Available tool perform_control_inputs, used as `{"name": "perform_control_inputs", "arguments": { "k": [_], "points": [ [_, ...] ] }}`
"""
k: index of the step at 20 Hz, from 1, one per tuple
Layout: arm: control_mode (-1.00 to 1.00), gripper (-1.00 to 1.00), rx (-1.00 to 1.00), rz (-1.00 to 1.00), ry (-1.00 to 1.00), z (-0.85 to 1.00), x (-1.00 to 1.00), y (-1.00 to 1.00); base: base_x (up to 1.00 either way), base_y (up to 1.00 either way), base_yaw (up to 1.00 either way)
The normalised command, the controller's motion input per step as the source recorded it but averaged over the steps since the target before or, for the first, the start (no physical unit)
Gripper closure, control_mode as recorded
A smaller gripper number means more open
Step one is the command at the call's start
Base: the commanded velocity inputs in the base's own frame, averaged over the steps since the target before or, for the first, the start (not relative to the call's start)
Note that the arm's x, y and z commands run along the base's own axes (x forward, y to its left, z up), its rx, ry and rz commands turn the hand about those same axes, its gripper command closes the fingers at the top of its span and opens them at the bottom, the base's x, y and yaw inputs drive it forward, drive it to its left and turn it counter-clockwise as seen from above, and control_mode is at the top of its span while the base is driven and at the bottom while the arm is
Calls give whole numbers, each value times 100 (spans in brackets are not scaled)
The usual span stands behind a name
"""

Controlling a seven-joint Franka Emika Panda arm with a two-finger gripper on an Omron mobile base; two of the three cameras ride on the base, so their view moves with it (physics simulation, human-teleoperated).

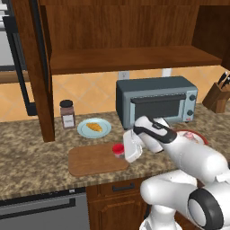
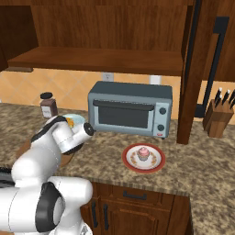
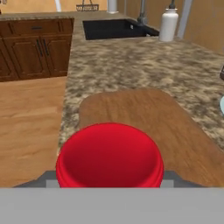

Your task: From the different types of pastries on the counter, select a croissant and place it on the cutting board. Then retrieve a jar of jam from the cabinet and place it alongside the croissant on the cutting board.

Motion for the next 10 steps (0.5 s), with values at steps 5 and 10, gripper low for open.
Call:
{"name": "perform_control_inputs", "arguments": {
  "k": [5,10],
  "points": [
    [-100,100,10,0,0,-2,18,1,0,0,0],
    [-100,100,0,0,0,-10,26,22,0,0,0]
  ]
}}
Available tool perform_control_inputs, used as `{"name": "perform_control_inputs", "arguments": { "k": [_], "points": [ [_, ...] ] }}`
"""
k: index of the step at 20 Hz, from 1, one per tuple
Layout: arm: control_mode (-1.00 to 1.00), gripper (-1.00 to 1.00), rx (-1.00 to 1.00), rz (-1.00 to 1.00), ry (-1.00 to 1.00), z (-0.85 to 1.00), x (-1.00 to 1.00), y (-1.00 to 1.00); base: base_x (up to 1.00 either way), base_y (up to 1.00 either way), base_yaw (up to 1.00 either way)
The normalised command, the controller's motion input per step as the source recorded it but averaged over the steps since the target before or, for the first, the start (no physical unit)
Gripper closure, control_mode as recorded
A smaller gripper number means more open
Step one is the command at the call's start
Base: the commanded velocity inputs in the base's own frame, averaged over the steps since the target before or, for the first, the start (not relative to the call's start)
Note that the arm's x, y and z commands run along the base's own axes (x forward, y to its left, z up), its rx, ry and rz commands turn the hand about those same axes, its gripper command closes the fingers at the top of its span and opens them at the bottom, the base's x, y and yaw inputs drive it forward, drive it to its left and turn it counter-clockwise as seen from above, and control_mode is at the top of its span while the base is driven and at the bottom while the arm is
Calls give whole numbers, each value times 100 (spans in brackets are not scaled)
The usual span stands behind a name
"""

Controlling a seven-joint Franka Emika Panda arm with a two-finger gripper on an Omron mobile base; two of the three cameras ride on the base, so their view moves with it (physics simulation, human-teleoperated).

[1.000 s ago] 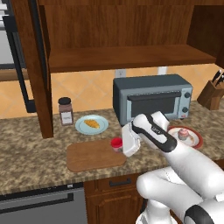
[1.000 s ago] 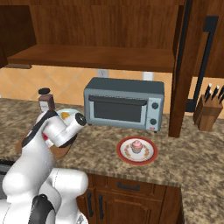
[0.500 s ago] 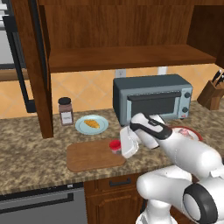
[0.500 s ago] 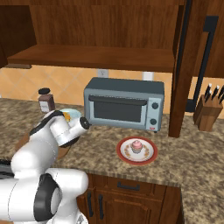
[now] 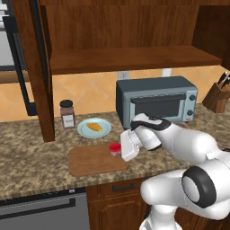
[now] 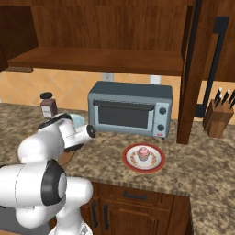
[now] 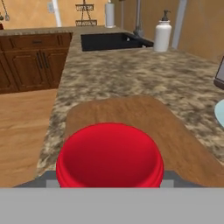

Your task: From the different types of pastries on the counter, select a croissant and place it on the cutting board. Then retrieve a jar of jam from the cabinet and place it alongside the croissant on the cutting board.

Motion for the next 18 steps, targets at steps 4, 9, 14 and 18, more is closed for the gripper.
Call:
{"name": "perform_control_inputs", "arguments": {
  "k": [4,9,14,18],
  "points": [
    [-100,100,0,0,0,-15,37,31,0,0,0],
    [-100,100,2,0,0,-30,14,9,0,0,0],
    [-100,100,0,0,0,-3,0,0,0,0,0],
    [-100,100,0,0,0,-2,0,1,0,0,0]
  ]
}}
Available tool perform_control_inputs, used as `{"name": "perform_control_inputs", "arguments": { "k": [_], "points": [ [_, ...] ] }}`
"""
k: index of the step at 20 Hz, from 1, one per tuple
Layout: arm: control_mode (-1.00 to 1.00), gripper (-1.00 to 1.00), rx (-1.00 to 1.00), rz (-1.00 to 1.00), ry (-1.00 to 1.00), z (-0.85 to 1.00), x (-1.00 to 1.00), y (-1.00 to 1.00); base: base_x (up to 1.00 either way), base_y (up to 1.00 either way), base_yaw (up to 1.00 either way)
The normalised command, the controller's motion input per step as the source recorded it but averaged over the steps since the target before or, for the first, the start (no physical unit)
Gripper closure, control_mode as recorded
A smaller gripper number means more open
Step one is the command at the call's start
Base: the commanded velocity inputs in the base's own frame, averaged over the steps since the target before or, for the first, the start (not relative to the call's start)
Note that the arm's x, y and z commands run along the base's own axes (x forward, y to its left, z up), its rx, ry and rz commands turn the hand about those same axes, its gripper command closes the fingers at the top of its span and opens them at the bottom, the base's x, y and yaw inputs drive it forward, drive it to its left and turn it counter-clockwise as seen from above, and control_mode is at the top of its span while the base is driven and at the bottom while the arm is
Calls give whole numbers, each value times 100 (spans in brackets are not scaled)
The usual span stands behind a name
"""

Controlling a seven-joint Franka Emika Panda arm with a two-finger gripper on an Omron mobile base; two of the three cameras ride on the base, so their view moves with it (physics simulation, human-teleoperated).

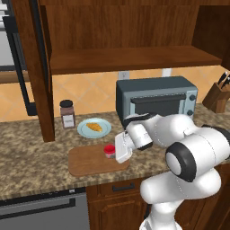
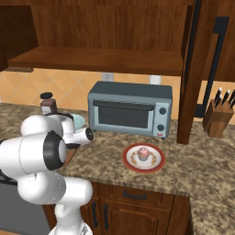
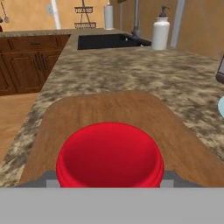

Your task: From the different types of pastries on the counter, select a croissant and place it on the cutting board. Then retrieve a jar of jam from the cabinet and place it alongside the croissant on the cutting board.

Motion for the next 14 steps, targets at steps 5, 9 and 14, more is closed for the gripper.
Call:
{"name": "perform_control_inputs", "arguments": {
  "k": [5,9,14],
  "points": [
    [-100,100,0,0,0,0,0,0,0,0,0],
    [-100,-100,0,1,0,-4,0,0,0,0,0],
    [-100,-100,0,1,0,-5,0,0,0,0,0]
  ]
}}
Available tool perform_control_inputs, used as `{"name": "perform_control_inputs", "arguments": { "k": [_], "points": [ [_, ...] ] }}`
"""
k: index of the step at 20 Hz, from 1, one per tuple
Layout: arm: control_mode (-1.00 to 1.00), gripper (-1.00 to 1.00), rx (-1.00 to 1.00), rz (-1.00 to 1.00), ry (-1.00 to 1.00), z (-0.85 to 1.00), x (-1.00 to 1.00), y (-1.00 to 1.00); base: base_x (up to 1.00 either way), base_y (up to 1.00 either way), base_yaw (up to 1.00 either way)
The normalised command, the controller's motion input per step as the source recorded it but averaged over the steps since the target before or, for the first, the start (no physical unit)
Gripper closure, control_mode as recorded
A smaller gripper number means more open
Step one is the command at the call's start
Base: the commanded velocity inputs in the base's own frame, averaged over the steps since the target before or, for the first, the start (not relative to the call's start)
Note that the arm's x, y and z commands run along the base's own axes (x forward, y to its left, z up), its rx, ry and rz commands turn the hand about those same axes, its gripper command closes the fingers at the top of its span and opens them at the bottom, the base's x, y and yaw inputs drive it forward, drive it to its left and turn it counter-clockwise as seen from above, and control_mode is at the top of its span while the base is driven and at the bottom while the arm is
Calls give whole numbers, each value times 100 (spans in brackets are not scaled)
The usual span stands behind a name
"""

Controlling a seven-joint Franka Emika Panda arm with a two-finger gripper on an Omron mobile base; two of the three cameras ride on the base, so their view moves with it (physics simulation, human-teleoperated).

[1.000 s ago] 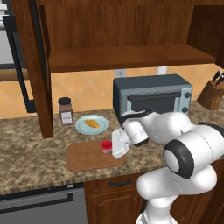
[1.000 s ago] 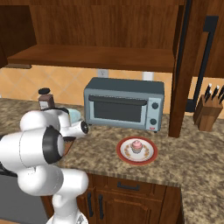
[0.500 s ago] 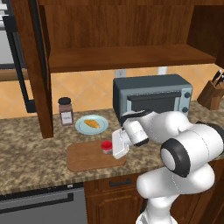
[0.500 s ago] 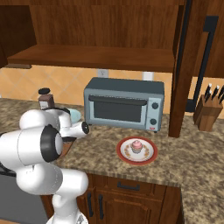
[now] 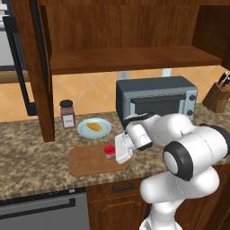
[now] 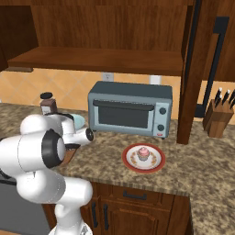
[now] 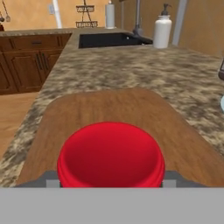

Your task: From the different types of pastries on the counter, select a croissant and place it on the cutting board. Then retrieve a jar of jam from the cabinet and place it alongside the croissant on the cutting board.

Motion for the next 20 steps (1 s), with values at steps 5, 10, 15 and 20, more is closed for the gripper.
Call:
{"name": "perform_control_inputs", "arguments": {
  "k": [5,10,15,20],
  "points": [
    [-100,-100,1,2,-1,-9,0,0,0,0,0],
    [-100,-100,1,5,-4,-3,-1,5,0,0,0],
    [-100,-100,-1,1,-28,40,-6,40,0,0,0],
    [-100,-100,-11,0,-31,65,-16,23,0,0,0]
  ]
}}
